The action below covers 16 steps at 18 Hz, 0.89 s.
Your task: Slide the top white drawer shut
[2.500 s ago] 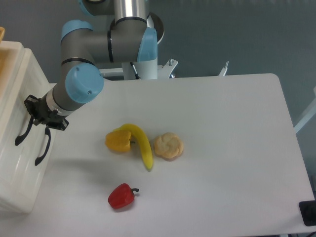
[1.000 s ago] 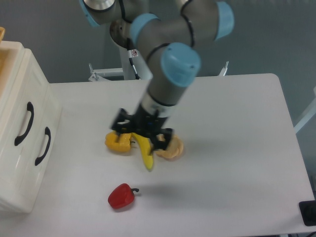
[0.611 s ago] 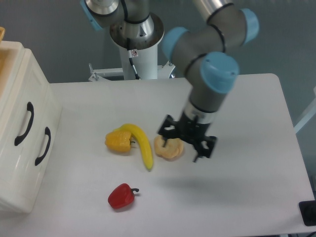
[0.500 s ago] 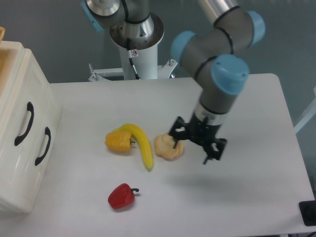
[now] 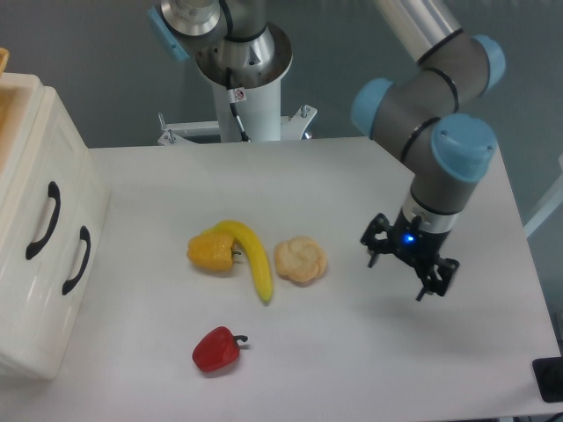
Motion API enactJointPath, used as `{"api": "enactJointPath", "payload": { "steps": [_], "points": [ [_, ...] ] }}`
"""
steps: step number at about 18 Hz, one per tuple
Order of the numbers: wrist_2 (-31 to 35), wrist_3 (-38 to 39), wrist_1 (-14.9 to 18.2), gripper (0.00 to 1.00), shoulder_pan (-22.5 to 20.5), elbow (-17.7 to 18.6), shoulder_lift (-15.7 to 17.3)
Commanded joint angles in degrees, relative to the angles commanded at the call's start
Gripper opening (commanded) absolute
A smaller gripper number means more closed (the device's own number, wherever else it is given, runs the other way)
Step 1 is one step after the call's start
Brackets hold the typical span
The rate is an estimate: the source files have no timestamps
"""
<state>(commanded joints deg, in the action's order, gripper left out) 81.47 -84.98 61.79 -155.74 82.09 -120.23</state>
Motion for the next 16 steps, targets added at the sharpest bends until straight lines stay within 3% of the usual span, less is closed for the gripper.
{"api": "enactJointPath", "payload": {
  "steps": [6, 16],
  "points": [
    [6.85, -4.93, 0.35, 1.00, -0.71, -2.20, -1.15],
    [8.97, -10.65, 0.18, 1.00, -1.41, -1.94, -3.08]
  ]
}}
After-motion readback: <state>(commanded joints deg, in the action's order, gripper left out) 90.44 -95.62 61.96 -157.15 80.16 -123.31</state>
